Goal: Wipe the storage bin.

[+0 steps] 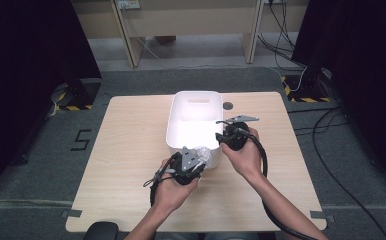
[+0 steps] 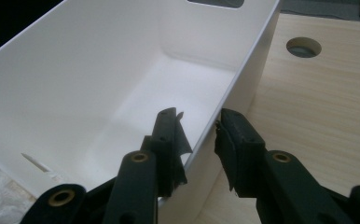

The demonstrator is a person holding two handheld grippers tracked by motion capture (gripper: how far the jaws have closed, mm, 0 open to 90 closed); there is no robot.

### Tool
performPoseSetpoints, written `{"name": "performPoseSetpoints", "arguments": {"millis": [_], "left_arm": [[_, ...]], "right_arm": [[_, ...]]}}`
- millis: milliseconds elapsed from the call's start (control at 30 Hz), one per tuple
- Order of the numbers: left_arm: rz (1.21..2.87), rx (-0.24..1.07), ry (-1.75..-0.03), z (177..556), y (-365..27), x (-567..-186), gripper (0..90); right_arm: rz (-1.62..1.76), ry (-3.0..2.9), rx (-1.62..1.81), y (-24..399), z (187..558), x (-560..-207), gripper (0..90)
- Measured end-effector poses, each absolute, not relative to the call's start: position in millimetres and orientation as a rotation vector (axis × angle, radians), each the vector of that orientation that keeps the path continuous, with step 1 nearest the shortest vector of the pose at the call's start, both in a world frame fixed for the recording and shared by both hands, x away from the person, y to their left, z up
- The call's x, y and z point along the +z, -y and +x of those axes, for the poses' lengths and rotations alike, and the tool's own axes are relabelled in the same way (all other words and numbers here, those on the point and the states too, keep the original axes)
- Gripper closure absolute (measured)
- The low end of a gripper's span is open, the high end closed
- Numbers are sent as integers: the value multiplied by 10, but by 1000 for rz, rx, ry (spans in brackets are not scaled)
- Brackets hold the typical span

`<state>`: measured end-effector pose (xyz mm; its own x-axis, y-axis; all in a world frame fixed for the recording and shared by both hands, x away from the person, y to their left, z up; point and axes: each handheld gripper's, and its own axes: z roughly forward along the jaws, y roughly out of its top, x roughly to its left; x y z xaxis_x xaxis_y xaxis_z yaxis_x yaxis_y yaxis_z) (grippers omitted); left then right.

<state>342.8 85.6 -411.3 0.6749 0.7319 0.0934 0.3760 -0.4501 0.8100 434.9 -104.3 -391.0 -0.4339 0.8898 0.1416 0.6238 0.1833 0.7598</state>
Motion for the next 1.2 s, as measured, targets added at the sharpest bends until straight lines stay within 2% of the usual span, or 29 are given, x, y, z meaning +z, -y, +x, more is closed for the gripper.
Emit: {"name": "performPoseSetpoints", "arguments": {"millis": [1200], "left_arm": [[2110,555,-862,3540,-734,-4319,729]], "right_arm": [[1439,-2137,1120,1046,4346,-3913,678]]}}
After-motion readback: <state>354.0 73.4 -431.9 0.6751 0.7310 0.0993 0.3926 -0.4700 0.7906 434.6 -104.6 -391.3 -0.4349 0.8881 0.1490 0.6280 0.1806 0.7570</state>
